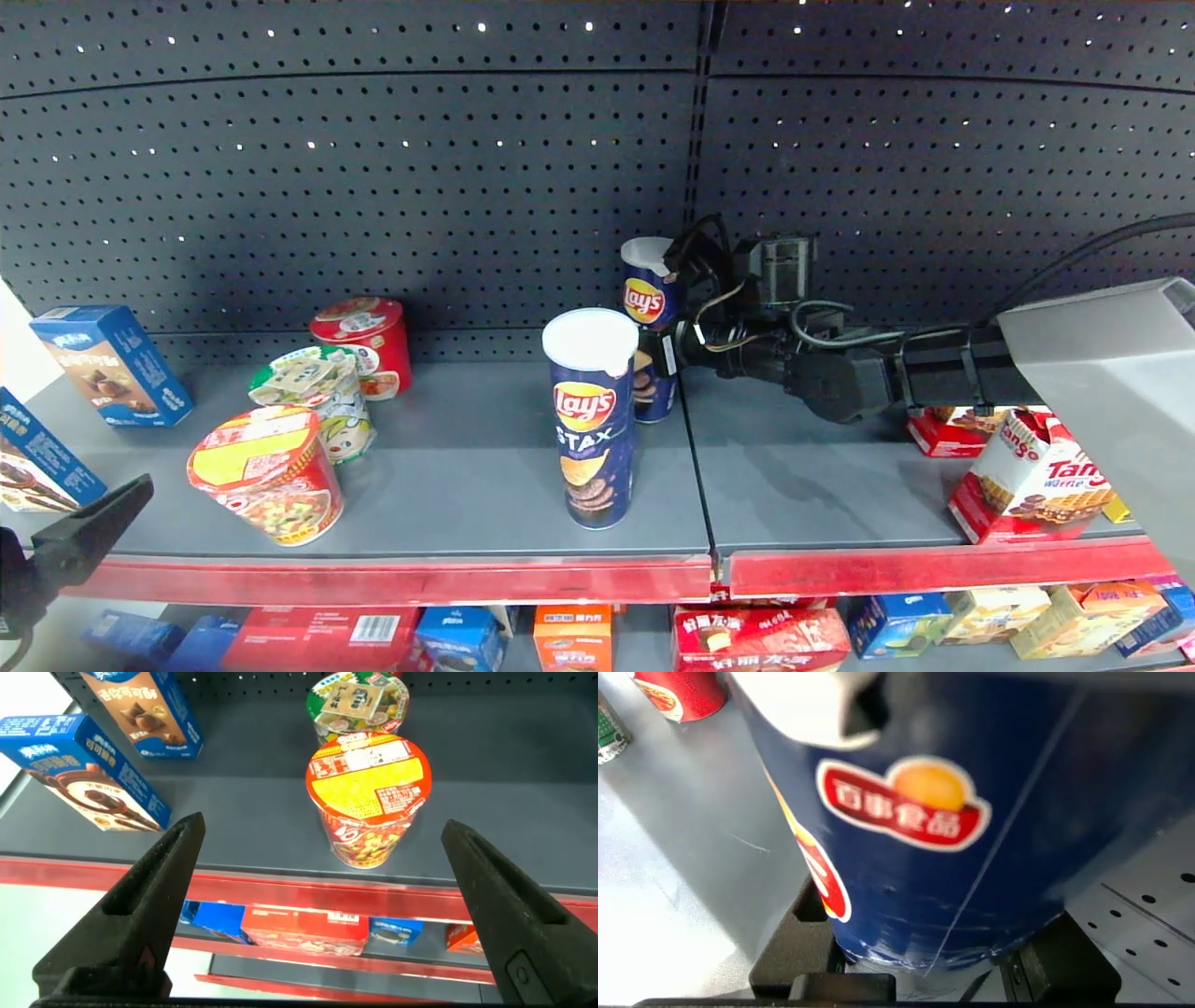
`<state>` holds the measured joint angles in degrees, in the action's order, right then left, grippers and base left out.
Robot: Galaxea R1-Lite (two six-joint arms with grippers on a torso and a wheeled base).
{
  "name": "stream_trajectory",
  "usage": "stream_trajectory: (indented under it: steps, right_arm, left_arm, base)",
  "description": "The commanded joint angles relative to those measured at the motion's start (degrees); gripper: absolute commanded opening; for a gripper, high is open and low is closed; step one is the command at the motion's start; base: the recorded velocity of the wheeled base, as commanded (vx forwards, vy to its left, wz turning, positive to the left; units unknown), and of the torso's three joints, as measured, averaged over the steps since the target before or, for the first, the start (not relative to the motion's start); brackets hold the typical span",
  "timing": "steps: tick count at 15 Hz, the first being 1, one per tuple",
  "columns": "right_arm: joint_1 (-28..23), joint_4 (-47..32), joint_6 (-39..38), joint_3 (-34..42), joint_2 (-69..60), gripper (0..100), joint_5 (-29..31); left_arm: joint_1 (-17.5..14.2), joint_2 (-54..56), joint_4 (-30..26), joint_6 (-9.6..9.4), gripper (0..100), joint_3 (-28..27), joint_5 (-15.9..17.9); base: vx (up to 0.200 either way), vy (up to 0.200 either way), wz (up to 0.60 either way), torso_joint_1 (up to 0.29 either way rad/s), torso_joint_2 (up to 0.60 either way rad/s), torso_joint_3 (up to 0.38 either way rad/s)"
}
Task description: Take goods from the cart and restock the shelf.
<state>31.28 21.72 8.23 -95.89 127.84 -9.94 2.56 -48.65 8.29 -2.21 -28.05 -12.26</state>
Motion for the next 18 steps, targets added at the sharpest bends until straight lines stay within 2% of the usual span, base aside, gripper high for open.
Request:
stream_trajectory:
  steps: [1, 9, 10, 18]
  right_arm:
    - [0.01, -0.19, 0.38, -0.17, 0.39, 0, 0.0]
    - [-0.52, -0.1, 1.79, -0.35, 0.83, 0, -0.08]
    - [-0.52, -0.1, 1.88, -0.52, 0.83, 100, -0.08]
    - [-0.52, -0.28, 1.88, 0.27, -0.49, 100, 0.0]
  left_arm:
    - [-0.01, -0.3, 0.06, 0.01, 100, 0.01, -0.04]
    - [-0.01, -0.21, 0.15, 0.1, 100, 0.72, -0.04]
    - [-0.01, -0.13, 0.15, 0.1, 100, 0.72, -0.04]
    - [-0.01, -0.04, 0.15, 0.19, 100, 0.63, -0.04]
  base:
    - [0.0, 0.0, 0.0, 0.0, 0.0, 0.0]
    - [0.0, 0.0, 0.0, 0.0, 0.0, 0.0]
    - [0.0, 0.0, 0.0, 0.0, 0.0, 0.0]
    - [0.0, 0.0, 0.0, 0.0, 0.0, 0.0]
